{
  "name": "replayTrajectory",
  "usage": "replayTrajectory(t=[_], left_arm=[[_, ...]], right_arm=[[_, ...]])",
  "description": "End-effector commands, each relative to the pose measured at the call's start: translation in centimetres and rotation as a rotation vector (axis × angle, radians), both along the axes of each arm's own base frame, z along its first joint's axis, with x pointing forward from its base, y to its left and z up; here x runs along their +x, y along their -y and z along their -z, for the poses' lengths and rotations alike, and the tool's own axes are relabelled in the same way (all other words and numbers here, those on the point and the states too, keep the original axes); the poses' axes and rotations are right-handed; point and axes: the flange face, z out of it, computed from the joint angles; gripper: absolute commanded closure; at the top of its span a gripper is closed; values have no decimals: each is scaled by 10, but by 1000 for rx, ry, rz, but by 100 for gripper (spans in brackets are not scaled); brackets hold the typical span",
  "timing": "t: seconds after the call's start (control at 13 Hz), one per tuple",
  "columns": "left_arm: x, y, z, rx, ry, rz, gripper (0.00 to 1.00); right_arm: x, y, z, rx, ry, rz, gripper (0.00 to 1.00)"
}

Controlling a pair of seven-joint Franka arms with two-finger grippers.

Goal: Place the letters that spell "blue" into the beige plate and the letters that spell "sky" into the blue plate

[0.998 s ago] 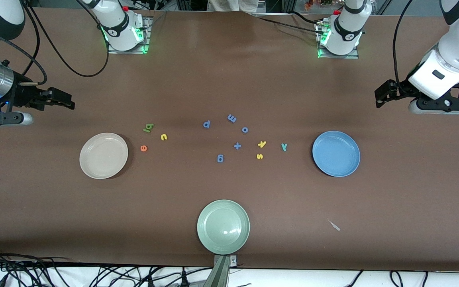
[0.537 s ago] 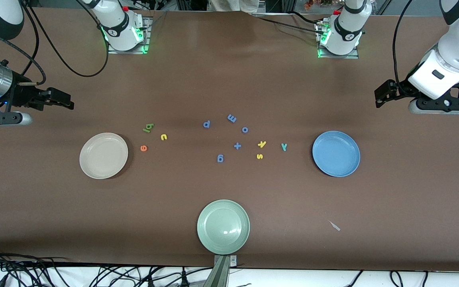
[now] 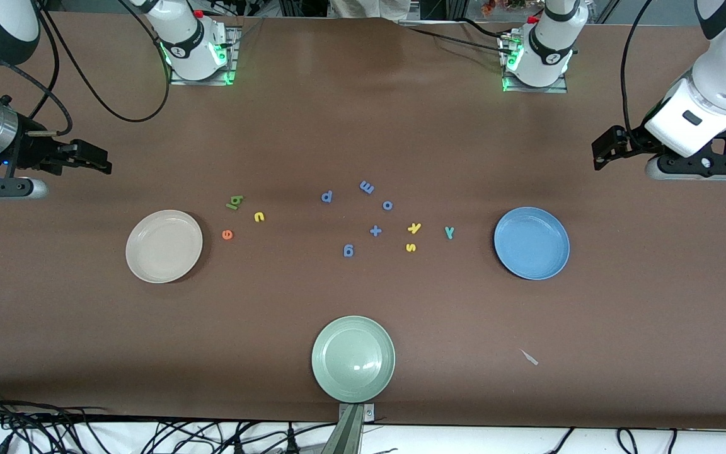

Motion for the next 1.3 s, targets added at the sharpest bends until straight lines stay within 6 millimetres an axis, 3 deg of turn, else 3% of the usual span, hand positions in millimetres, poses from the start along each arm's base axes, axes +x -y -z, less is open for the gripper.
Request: replayTrajectory(t=[0.0, 0.46, 0.77, 0.92, 1.23], left_arm=[[-4, 0, -7, 22, 2, 21, 0], [-5, -4, -7, 23, -4, 13, 0], [-5, -3, -7, 23, -2, 14, 0], [-5, -3, -7, 23, -2, 14, 0], [-5, -3, -7, 23, -2, 14, 0]], right_arm=[[1, 3, -6, -29, 9, -7, 0], [-1, 1, -3, -23, -7, -5, 0], [3, -12, 13, 3, -6, 6, 0], [5, -20, 30, 24, -5, 46, 0], [12, -66, 76, 27, -12, 97, 0]])
